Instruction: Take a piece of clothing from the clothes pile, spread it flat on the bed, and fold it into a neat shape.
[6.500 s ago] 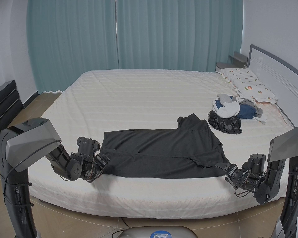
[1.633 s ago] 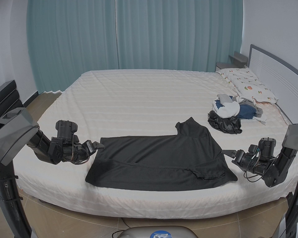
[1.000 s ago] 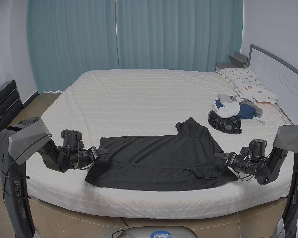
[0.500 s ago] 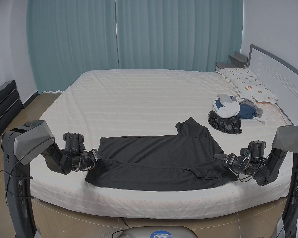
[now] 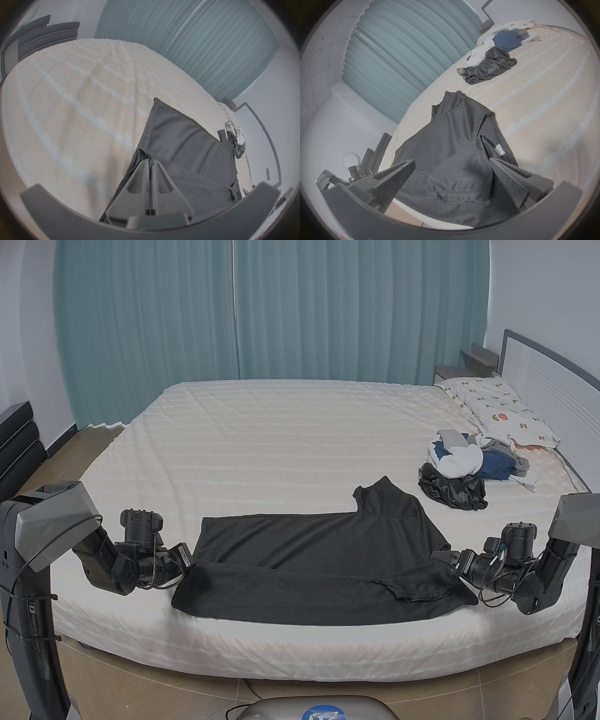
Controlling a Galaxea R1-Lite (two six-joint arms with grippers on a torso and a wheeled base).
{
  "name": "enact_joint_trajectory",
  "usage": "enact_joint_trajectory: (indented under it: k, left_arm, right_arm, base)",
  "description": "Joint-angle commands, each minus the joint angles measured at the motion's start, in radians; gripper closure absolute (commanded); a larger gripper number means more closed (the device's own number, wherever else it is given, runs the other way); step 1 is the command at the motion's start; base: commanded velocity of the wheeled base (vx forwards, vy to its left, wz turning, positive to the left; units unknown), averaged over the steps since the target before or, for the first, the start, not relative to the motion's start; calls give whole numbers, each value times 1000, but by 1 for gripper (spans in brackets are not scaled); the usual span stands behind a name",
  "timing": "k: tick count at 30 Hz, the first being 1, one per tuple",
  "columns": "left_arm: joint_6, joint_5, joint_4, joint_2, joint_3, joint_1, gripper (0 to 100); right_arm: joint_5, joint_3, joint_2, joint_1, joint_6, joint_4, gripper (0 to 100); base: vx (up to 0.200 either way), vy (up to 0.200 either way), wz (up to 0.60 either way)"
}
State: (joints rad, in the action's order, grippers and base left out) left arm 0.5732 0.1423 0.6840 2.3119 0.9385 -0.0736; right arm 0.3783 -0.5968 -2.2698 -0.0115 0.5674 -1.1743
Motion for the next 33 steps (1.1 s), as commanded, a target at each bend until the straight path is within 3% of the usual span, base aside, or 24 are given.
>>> enact_joint_trajectory:
  k: [1, 12, 33]
  left_arm:
    - [1, -1, 0, -31, -12, -6, 100]
    - [5, -4, -3, -51, -20, -6, 100]
    - [19, -4, -4, -78, -40, -2, 100]
  right_arm:
    - [1, -9, -4, -1, -8, -1, 0]
    - [1, -61, -126, 2, -43, -82, 0]
    - [-1, -204, -197, -1, -72, -79, 0]
  base:
    - [0, 0, 0]
    - [0, 0, 0]
    - [0, 0, 0]
